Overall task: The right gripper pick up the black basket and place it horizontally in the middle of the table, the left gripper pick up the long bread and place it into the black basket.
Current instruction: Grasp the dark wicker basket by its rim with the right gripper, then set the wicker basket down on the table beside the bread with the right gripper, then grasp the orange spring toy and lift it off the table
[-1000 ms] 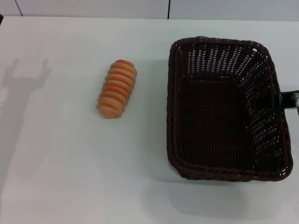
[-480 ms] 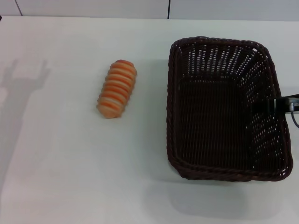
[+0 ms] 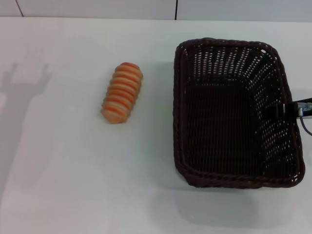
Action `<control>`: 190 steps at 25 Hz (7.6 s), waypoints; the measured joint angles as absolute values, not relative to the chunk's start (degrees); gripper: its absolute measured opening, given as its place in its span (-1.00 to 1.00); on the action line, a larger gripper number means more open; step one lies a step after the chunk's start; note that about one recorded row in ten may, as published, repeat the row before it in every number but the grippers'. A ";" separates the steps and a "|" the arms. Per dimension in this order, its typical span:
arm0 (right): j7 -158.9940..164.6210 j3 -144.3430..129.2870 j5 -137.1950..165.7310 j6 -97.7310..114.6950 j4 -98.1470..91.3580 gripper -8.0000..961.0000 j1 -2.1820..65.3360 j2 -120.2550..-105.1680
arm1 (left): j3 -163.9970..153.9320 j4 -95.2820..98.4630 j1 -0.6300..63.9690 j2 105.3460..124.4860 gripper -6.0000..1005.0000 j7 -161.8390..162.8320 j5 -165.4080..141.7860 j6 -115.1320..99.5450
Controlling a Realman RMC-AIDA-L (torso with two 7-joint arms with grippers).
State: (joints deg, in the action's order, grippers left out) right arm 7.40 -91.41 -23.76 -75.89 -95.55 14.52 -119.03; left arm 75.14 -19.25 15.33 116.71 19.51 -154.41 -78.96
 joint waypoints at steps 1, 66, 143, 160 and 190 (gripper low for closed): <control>7.27 -91.41 -23.77 -75.89 -95.56 0.09 14.53 -119.02 | 75.14 -19.26 15.31 116.72 0.68 19.51 -154.39 -79.09; -47.50 -85.33 -38.53 -100.50 -92.70 -0.69 45.91 -118.69 | 87.75 -23.11 14.12 118.35 0.66 21.88 -154.08 -77.26; -103.41 -88.57 -115.80 -15.95 -76.64 -0.30 9.19 -119.52 | 81.42 -26.55 20.65 115.59 0.64 38.93 -165.51 -66.41; -103.50 -93.41 -115.79 7.01 -74.56 -0.30 14.52 -119.76 | 79.60 -29.74 19.70 116.72 0.64 33.72 -165.51 -66.98; -15.87 -106.30 -49.95 55.47 -51.84 -0.30 11.40 -118.83 | 76.59 -64.39 14.11 112.71 0.63 28.03 -165.45 -14.69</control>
